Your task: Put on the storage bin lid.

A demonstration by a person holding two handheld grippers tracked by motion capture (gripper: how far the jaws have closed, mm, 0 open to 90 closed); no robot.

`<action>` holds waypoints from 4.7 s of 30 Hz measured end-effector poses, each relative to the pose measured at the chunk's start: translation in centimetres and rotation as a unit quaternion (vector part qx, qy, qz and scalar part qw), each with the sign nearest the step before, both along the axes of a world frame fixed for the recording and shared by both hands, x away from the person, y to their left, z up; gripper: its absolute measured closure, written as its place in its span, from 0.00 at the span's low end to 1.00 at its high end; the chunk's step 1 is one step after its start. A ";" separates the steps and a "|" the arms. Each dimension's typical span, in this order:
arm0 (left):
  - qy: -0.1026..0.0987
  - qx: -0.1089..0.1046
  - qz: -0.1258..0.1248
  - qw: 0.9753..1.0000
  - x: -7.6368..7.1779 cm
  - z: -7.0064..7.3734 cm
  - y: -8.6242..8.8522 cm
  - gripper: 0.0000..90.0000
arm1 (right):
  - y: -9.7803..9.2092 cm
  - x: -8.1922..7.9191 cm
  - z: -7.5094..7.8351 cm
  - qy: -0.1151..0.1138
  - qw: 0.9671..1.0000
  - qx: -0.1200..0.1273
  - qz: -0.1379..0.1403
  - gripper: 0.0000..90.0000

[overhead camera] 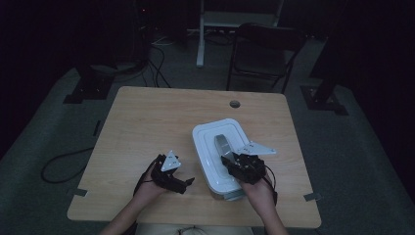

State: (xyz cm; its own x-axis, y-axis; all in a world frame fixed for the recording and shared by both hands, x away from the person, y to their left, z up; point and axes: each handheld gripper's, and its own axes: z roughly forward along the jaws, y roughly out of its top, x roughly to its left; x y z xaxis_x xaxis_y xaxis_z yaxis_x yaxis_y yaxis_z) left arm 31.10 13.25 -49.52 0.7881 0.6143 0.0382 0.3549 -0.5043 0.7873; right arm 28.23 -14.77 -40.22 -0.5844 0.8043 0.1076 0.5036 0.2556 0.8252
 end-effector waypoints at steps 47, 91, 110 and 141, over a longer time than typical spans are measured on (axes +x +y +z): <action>0.008 -0.001 0.000 1.000 0.1 0.1 -0.5 0.01 | 0.8 1.1 0.5 0.026 0.998 -0.020 0.053 0.51; 0.013 -0.021 0.025 0.999 1.4 0.8 -0.9 0.01 | -12.5 4.7 -1.9 -0.056 0.991 0.007 -0.122 0.15; 0.023 -0.013 0.027 0.999 3.0 -0.1 -2.4 0.01 | -11.0 5.4 -10.2 0.012 0.995 -0.007 -0.096 0.15; 0.008 0.009 0.066 0.998 4.7 0.7 0.1 0.01 | -7.5 3.1 -10.9 0.025 1.000 0.001 -0.012 0.19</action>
